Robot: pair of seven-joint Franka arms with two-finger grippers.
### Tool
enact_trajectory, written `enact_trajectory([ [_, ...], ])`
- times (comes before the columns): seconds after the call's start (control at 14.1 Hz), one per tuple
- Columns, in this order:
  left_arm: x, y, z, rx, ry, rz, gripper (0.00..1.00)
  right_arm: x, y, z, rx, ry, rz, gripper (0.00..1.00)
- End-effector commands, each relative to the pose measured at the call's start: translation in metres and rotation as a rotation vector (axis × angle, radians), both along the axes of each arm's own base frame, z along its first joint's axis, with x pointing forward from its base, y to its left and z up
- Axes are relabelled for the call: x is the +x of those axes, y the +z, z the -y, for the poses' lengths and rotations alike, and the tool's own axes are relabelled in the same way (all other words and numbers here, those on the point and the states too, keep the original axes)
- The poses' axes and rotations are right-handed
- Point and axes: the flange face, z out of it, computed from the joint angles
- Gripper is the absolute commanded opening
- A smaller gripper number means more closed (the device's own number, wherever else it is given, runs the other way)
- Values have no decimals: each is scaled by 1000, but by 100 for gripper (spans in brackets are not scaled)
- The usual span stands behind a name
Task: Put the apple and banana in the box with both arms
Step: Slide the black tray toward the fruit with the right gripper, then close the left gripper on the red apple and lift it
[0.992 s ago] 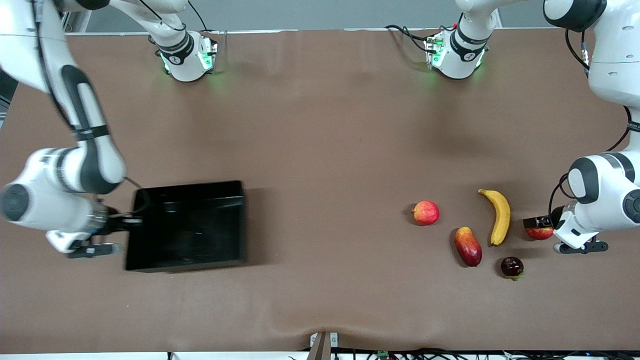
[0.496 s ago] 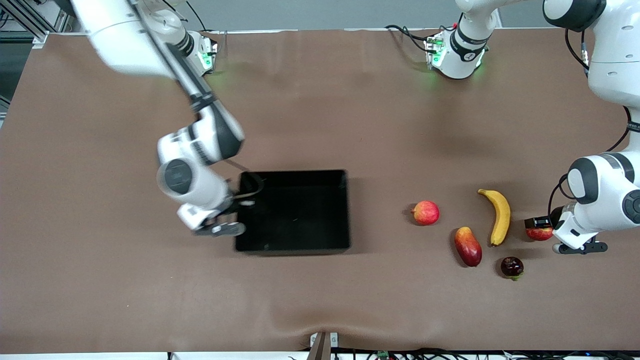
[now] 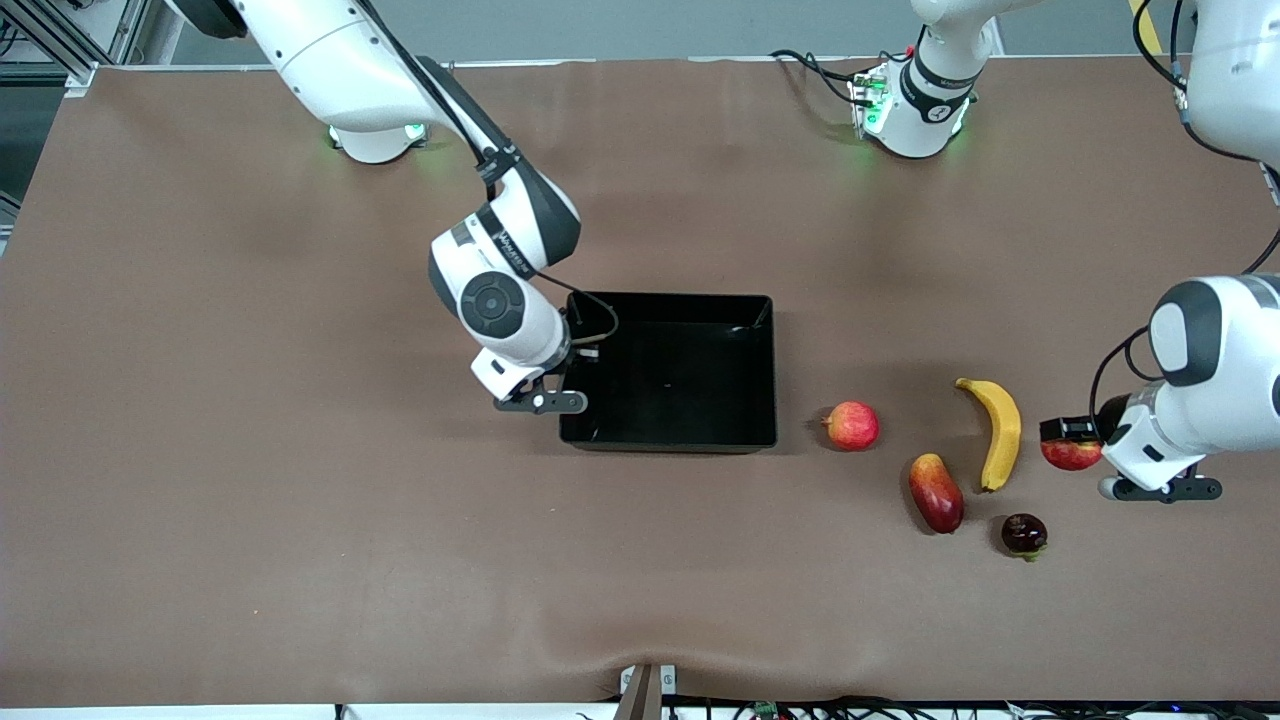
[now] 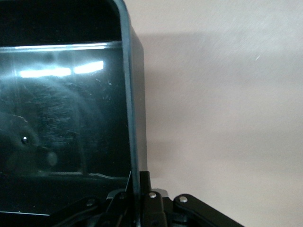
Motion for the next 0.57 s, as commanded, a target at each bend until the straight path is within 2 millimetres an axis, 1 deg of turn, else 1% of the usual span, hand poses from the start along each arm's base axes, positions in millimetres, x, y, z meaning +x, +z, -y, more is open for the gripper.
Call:
enact_trajectory([
  [0.0, -11, 27, 31, 5, 15, -19, 0, -16, -13, -28, 23, -65, 23, 0],
  [0.07, -13, 34, 45, 3, 20, -27, 0, -20, -17, -36, 32, -74, 39, 0],
  [0.14, -16, 43, 61, 2, 25, -24, 0, -21, -21, -39, 34, -84, 42, 10],
  [0.21, -19, 50, 73, 3, 31, -29, 0, -21, -23, -38, 32, -85, 39, 66],
  [0.28, -23, 59, 89, 3, 41, -36, 0, -21, -22, -38, 29, -85, 39, 100],
  [0.42, -31, 72, 128, 4, 87, -37, 0, -21, -5, -36, 24, -80, 33, 100],
  [0.5, -35, 76, 149, 2, 112, -37, 0, -16, 11, -29, 25, -85, 37, 100],
])
